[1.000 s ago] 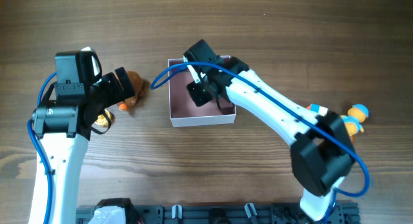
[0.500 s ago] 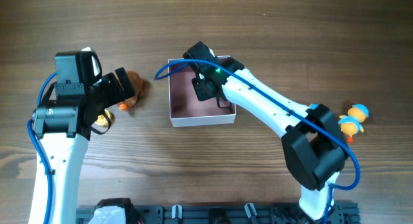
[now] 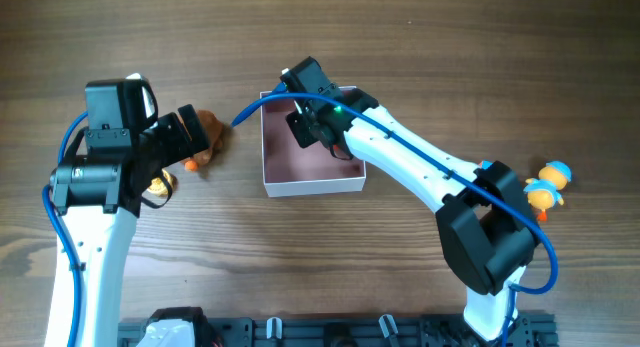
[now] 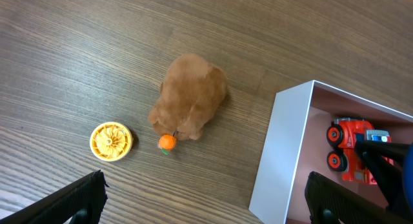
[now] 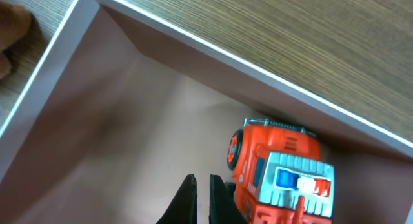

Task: Pack container
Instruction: 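Carry the truck into the white box and open the right gripper, then move the right gripper to the Rubik's cube and grasp it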

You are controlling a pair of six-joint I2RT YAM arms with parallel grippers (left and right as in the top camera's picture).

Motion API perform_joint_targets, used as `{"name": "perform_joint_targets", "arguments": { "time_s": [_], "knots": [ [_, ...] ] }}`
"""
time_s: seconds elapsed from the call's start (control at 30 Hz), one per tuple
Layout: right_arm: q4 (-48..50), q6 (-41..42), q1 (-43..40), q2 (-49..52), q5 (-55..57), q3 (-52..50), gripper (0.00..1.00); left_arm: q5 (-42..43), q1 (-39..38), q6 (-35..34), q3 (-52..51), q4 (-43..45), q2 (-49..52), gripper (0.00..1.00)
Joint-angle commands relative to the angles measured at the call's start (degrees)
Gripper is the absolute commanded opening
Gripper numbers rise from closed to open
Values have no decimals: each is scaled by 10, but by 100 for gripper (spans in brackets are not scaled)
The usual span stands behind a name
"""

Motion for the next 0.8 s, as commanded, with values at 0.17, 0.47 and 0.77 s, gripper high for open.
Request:
{"name": "perform_joint_targets", "arguments": {
  "time_s": [0.17,0.47,0.77],
  "knots": [
    [7,-16,-20,58,19,9,4,-4,3,-9,5,1,-3,100],
    [12,8,-55,58,33,9,4,-4,3,-9,5,18,-3,100],
    [71,44,-55,58,54,9,6,-4,3,-9,5,18,-3,100]
  ]
}}
